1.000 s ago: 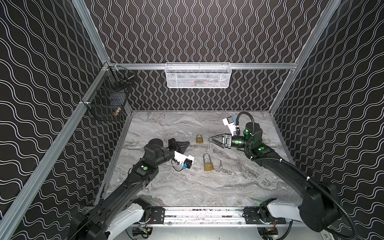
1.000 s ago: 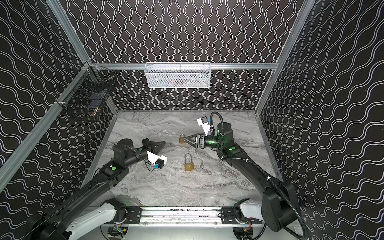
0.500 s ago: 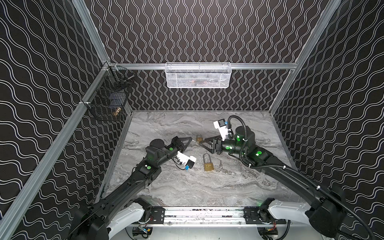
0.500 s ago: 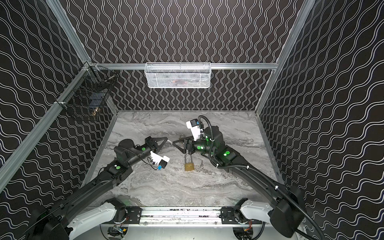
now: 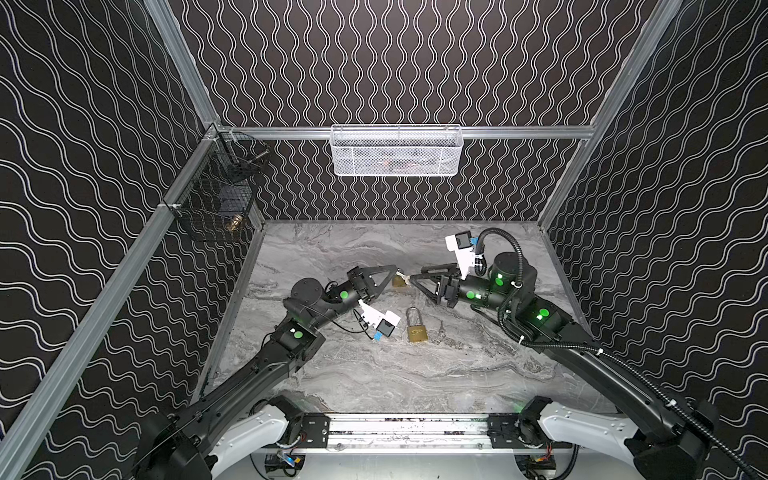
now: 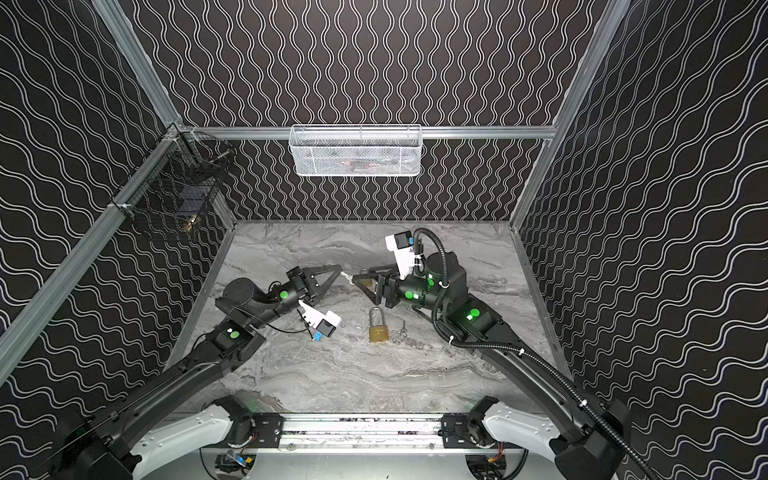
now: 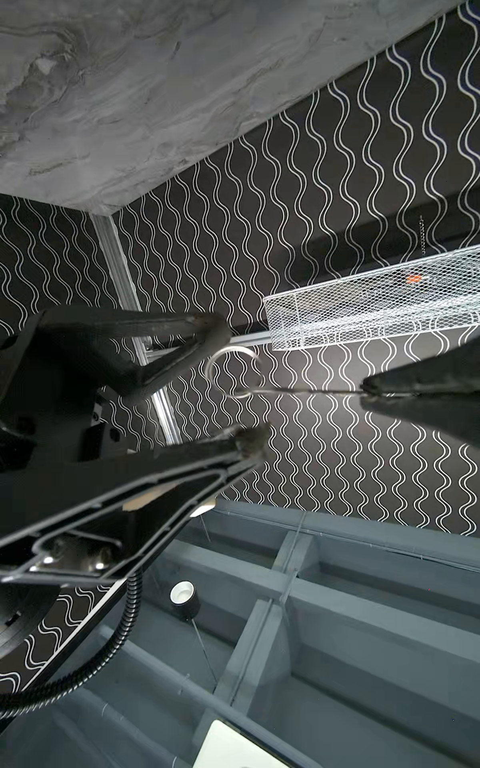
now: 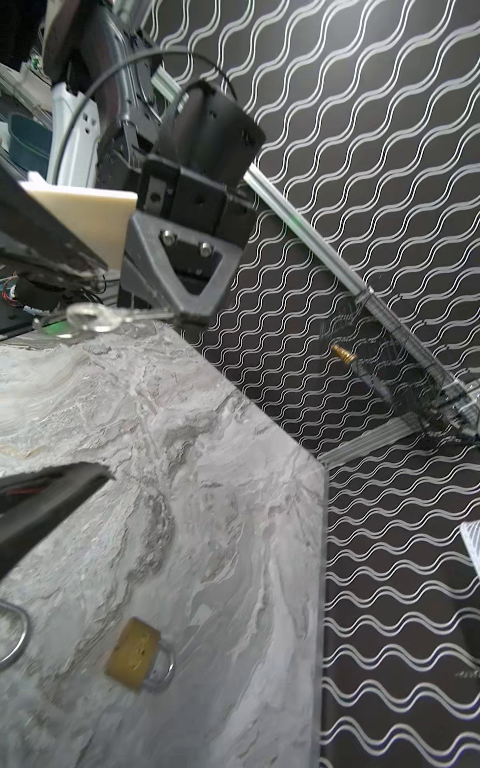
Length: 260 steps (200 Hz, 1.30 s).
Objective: Unlock with the key
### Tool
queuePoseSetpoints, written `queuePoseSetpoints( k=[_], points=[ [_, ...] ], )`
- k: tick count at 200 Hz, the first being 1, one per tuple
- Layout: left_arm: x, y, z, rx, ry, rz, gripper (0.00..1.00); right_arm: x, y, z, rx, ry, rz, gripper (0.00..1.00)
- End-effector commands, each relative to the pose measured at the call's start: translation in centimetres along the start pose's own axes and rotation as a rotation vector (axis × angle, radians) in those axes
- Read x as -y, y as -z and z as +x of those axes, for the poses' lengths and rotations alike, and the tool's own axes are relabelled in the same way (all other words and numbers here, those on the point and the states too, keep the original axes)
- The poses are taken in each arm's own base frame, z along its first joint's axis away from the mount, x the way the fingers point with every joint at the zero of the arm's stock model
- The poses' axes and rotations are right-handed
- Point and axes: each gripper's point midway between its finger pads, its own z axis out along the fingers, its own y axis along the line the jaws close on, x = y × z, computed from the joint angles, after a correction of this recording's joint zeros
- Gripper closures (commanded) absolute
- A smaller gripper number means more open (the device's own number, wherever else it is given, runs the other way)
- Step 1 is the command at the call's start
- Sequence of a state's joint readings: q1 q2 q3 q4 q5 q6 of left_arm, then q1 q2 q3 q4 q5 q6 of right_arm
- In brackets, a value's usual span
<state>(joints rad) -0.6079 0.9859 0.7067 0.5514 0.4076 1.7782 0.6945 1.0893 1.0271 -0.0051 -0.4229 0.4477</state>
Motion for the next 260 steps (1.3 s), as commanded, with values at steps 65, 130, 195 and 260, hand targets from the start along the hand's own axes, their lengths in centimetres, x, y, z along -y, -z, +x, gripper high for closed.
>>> queuePoseSetpoints(
  k=[65, 130, 195, 260],
  points=[
    [-1.5, 0.4, 0.1, -0.01, 0.032, -0.068, 1.0, -2.5, 0.1, 0.0, -0.005, 0.003, -0.14, 0.45],
    [-1.8, 0.4, 0.1, -0.011, 0.05, -0.077, 1.0, -3.8, -0.1, -0.6, -0.006, 0.026, -0.21, 0.5],
    [-1.9, 0.1, 0.4, -0.018, 0.066, -0.093, 1.0, -3.8, -0.6, 0.1, -0.044, 0.019, -0.233, 0.58],
    [-1.8, 0.1, 0.3, -0.014, 0.072, -0.089, 1.0, -3.9, -0.5, 0.0, -0.037, 0.031, -0.239, 0.68]
  ],
)
